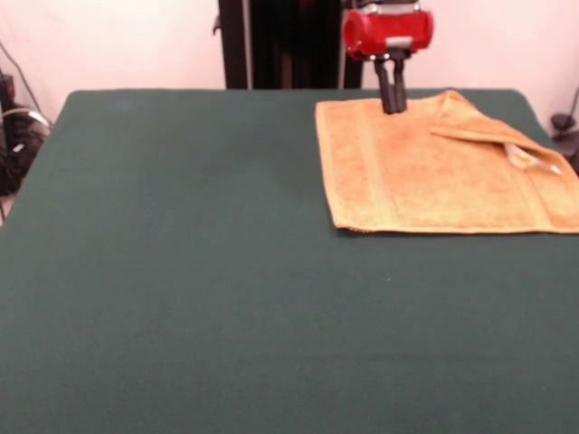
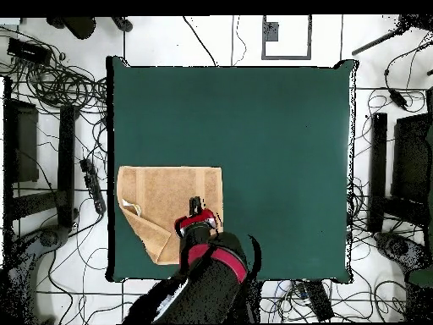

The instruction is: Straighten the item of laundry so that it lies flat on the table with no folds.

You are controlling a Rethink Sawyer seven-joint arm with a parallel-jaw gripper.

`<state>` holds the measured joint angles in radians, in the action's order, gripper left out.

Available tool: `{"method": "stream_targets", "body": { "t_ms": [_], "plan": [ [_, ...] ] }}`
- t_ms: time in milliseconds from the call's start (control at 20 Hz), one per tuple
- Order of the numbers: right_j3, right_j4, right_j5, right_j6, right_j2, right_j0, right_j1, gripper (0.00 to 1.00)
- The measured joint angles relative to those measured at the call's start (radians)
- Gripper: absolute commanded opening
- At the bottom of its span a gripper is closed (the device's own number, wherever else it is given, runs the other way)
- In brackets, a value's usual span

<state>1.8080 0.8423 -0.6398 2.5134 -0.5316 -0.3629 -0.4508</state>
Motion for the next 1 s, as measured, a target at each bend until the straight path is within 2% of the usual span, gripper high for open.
{"method": "stream_targets", "body": {
  "t_ms": [200,700,850,900,1000],
  "plan": [
    [-0.022,0.002,0.0,0.0,-0.01,0.006,0.026,0.0],
    [-0.102,0.07,0.065,0.0,-0.01,0.011,0.031,0.0],
    [-0.117,0.064,0.066,0.0,-0.012,0.011,0.036,0.0],
    [-0.13,0.026,0.064,0.0,-0.02,0.011,0.057,0.0],
    [-0.135,0.006,0.062,0.0,-0.023,0.011,0.068,0.0]
  ]
}}
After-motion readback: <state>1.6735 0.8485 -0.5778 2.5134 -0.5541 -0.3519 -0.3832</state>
